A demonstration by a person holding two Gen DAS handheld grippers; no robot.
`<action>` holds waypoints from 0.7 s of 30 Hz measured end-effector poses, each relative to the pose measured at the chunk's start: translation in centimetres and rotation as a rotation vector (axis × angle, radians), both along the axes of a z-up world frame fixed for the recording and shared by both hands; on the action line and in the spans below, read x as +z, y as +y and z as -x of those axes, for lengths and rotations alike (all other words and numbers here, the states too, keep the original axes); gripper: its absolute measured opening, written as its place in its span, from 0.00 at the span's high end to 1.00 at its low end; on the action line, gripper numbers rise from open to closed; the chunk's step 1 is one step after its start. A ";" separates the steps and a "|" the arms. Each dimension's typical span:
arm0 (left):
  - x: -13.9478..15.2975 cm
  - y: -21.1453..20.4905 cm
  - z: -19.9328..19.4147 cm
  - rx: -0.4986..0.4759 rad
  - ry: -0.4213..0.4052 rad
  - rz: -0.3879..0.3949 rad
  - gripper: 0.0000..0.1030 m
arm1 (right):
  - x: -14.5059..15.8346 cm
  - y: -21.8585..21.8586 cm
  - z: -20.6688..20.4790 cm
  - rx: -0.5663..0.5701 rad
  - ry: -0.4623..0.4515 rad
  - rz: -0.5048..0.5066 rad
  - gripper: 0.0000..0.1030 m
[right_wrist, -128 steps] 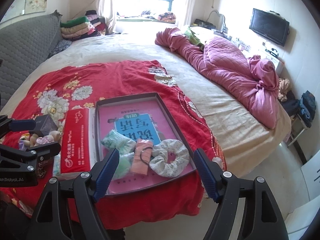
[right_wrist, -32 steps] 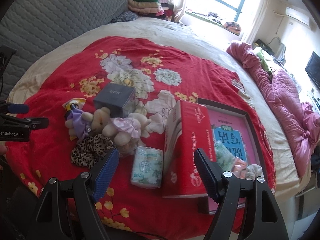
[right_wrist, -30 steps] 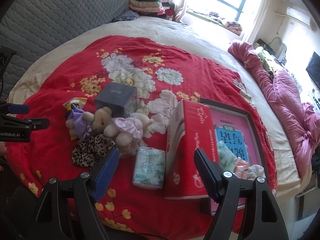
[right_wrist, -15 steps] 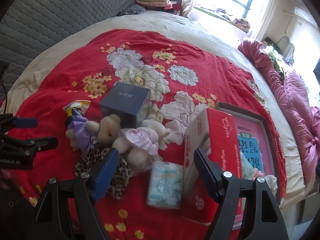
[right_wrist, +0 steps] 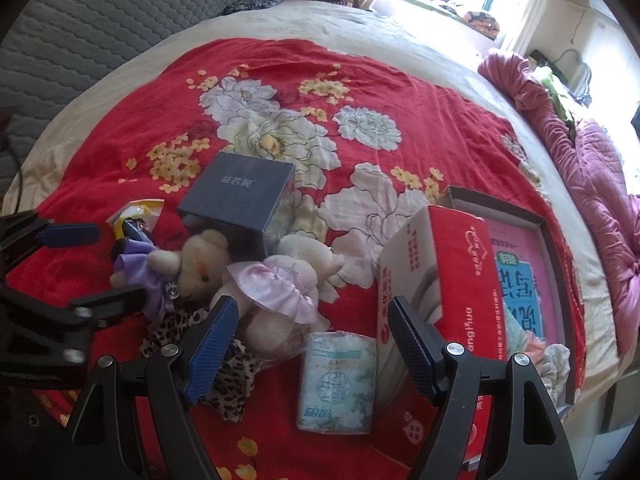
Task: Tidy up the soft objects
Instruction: 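Move both tools down toward the teddy bears beside the dark blue box, then grasp the purple-dress teddy bear with left tool while right tool grasps pink-dress bear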
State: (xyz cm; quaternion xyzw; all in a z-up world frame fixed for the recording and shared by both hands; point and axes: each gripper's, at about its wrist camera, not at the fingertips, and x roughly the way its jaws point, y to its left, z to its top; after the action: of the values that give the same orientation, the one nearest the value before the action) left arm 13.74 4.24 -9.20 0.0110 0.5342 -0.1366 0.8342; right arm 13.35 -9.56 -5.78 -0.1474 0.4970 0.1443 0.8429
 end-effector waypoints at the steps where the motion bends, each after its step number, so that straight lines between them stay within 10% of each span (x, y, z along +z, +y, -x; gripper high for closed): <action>1: -0.2 -0.4 -0.2 -0.023 -0.001 -0.026 0.30 | -0.1 0.2 -0.1 0.006 0.006 0.003 0.24; 21: -2.5 -0.6 -0.9 -0.107 0.081 0.070 0.69 | -3.5 2.3 -2.9 -0.017 0.168 -0.031 0.24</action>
State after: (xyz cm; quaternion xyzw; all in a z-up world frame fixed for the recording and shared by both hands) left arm 14.59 3.61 -11.69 0.0048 0.5610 -0.2001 0.8032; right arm 16.20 -7.26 -9.26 -0.1174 0.5648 0.1569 0.8016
